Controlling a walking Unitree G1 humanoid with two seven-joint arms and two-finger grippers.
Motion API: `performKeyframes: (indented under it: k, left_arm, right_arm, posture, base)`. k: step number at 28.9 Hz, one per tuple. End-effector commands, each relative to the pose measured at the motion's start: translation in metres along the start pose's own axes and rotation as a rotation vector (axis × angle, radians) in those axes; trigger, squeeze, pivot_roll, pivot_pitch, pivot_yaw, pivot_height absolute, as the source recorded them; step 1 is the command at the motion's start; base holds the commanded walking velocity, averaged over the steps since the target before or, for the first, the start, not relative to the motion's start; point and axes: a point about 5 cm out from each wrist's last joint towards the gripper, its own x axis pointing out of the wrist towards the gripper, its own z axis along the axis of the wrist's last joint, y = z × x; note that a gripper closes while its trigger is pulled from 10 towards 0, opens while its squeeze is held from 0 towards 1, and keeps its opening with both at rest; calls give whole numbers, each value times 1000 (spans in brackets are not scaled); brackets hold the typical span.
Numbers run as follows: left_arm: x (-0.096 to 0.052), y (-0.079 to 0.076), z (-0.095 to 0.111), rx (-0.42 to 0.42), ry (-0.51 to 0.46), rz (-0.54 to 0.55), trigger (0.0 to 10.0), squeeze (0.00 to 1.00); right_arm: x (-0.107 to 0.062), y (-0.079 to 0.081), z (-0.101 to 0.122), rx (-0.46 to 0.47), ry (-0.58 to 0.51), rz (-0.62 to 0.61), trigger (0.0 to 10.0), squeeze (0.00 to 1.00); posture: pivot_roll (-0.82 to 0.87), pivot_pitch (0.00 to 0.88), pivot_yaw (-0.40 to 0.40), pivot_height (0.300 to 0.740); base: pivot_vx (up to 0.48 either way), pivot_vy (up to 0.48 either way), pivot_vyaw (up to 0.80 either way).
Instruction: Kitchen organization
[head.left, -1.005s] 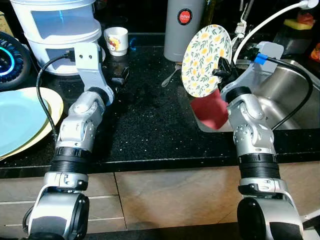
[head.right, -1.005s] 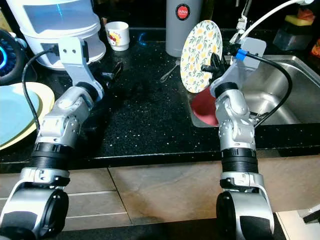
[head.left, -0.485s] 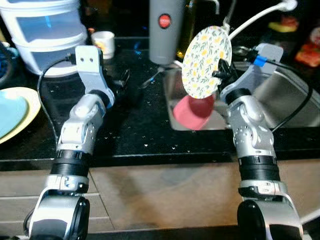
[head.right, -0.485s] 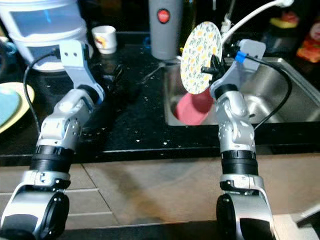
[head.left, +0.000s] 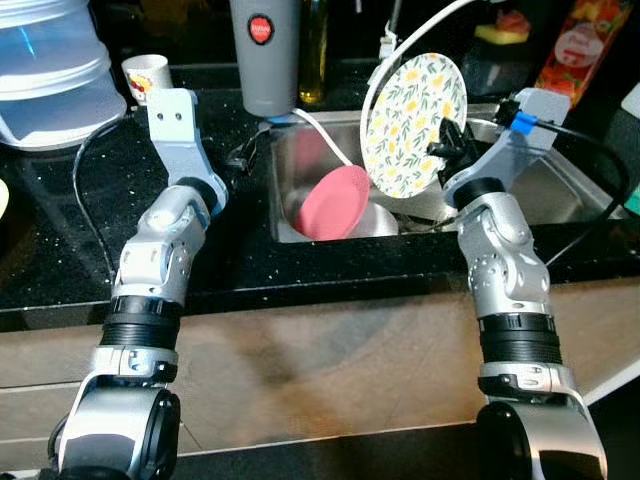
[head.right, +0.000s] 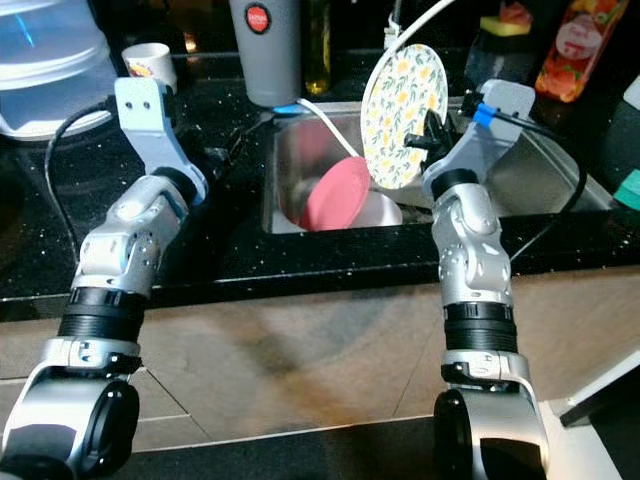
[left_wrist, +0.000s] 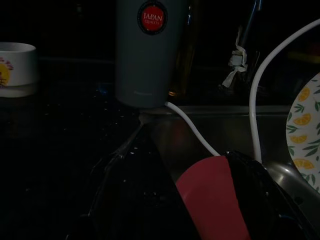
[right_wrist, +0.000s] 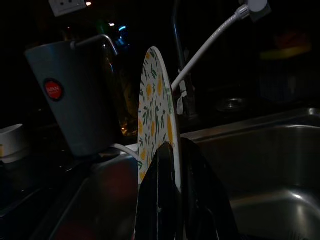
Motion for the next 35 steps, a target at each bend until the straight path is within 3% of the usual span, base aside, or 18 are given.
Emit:
performKeyframes:
  k: [1,11,31,35]
  left_arm:
    - [-2,4,-3,-16,18,10,10000,0]
    - [-3,7,-4,-21,22,28,10000,0]
    - [-1,3,-10,24,75,-20,10000,0]
    - [-1,-4,-8,72,45,-74,10000,0]
  right_arm:
    - [2,5,5,5,-18,15,10000,0]
    - [3,6,5,7,-18,19,10000,0]
    - [1,1,2,2,-5,-2,10000,0]
    - [1,-1,3,-6,-15,-19,10000,0]
  posture:
    - [23,168,3,740]
    - [24,171,2,740]
    - [29,175,8,740]
    - [29,175,8,740]
  base:
    - [0,480,0]
    - [0,454,0]
    - [0,0,0]
    - [0,0,0]
